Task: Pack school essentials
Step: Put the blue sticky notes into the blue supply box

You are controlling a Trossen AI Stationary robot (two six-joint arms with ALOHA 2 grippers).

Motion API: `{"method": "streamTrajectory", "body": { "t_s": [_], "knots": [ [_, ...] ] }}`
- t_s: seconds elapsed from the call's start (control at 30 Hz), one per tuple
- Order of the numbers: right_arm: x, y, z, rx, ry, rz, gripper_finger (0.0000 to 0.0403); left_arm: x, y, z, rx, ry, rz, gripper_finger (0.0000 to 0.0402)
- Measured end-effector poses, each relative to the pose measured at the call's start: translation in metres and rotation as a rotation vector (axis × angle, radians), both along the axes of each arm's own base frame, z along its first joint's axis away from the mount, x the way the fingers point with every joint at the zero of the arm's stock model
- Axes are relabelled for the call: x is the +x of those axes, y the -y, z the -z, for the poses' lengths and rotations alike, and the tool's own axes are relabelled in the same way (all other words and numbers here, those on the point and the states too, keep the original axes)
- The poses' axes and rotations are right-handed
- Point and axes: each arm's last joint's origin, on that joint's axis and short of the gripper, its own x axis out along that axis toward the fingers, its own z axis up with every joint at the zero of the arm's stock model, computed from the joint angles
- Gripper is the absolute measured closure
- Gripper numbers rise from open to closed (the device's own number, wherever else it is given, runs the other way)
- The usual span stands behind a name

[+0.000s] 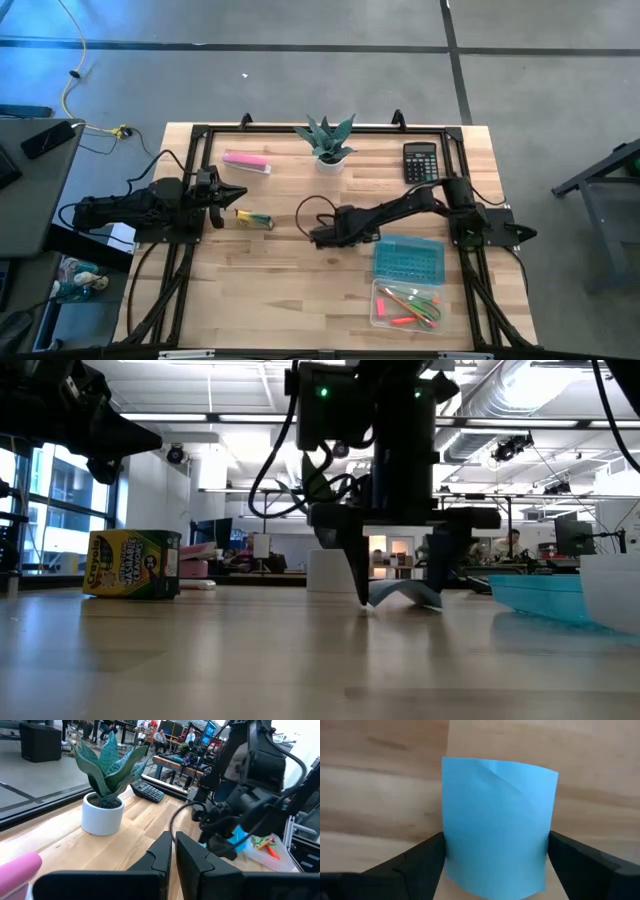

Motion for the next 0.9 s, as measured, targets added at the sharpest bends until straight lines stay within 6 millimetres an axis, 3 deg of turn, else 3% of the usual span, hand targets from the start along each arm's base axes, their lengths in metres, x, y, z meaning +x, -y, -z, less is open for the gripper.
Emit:
{"method": "streamTrajectory", "body": {
  "t_s": [0.47,0.9],
  "knots": [
    [-0.011,-0.04,-0.009,-0.015,0.035,0.025,0.0078,0.0,0.0,0.0,0.0,0.0,0.0,0.0387],
    [-0.019,-0.066,-0.032,-0.027,0.18,0.158,0.0078,0.0,0.0,0.0,0.0,0.0,0.0,0.0387]
  ]
}}
